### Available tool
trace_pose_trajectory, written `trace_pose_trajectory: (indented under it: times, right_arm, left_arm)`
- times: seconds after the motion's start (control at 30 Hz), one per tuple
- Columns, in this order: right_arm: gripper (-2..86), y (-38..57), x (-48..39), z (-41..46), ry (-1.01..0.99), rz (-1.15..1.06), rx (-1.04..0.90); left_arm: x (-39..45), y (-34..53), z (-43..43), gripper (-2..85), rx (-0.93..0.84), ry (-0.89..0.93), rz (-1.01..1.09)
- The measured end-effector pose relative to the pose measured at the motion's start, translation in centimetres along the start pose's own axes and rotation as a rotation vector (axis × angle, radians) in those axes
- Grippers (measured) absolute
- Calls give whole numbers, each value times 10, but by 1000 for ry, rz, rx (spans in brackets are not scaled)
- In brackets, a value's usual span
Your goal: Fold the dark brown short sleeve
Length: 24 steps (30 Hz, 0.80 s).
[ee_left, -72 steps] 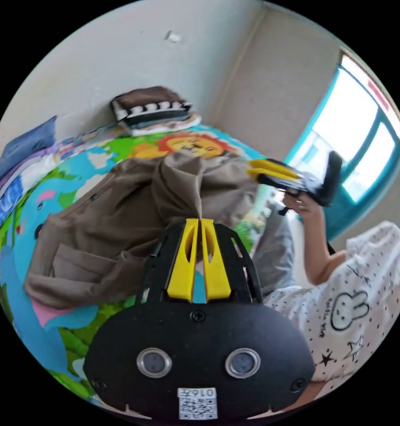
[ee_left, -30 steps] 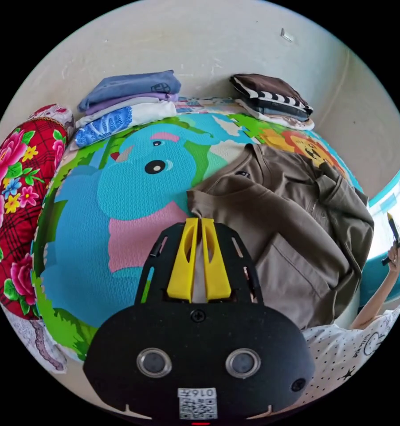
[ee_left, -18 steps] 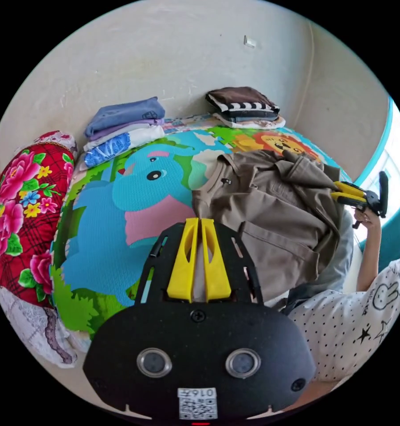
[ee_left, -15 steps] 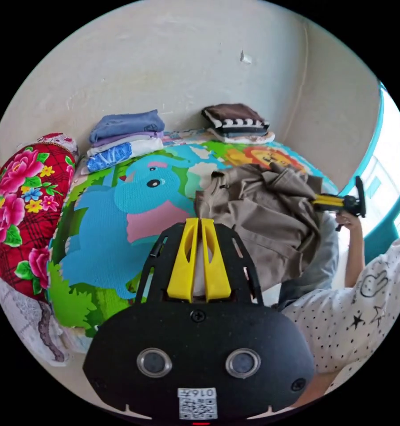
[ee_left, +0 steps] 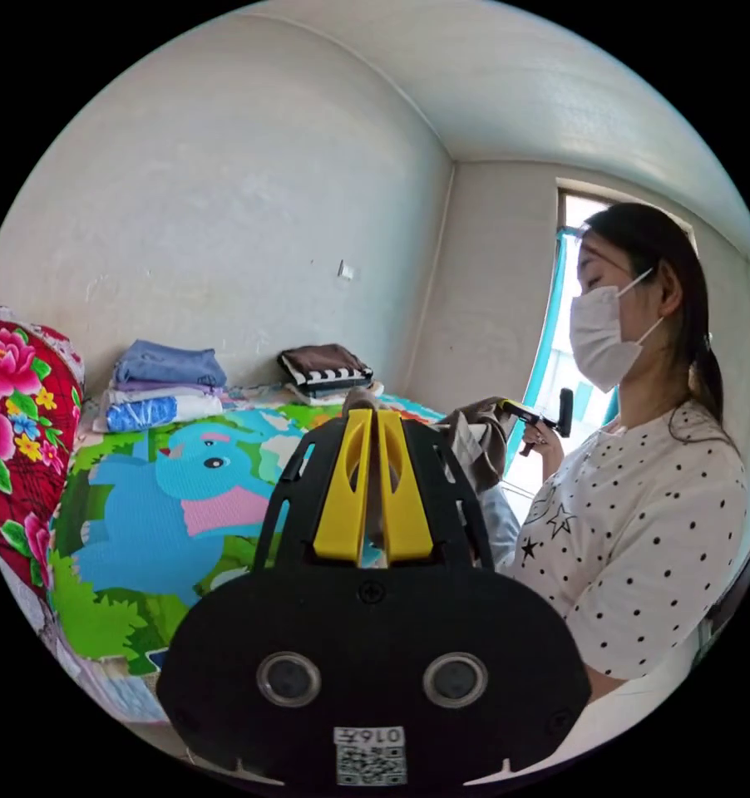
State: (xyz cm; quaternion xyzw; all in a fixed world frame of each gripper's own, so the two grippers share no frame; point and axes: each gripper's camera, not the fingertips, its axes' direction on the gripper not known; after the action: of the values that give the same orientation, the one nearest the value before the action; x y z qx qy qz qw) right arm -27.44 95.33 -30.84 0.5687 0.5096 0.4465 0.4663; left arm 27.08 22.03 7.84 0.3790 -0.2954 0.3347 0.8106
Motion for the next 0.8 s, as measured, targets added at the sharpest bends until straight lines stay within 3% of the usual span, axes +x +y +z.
trace_pose_trajectory:
  times: [0.1, 0.2, 0.4, 0.43, 0.5, 0.6, 0.67, 0.8]
  right_arm:
    - [8, 0, 22, -24, 77, 32, 119]
    - [7, -12, 48, -10, -28, 22, 137]
    - [7, -95, 102, 159, -100, -26, -281]
    - [6, -122, 110, 192, -101, -51, -321]
    - [6, -170, 123, 221, -53, -43, -304]
    - [6, -248, 139, 198, 15, 3, -87]
    - [6, -281, 138, 162, 109, -26, 126]
    - [7, -302, 146, 156, 80, -30, 118]
  left_arm:
    - [-9, -13, 0, -9, 10, -2, 14]
    - [-60, -33, 37, -9, -129, -25, -62]
    - [-204, -119, 167, -10, -397, 33, -336]
    - [-210, -137, 173, -10, -390, 21, -343]
    - [-203, -220, 160, -10, -212, 0, -302]
    - [-146, -297, 113, -10, -10, -159, -96]
    - [-125, -319, 95, -9, 22, -235, -50]
    - [-132, -310, 89, -9, -78, -138, -68]
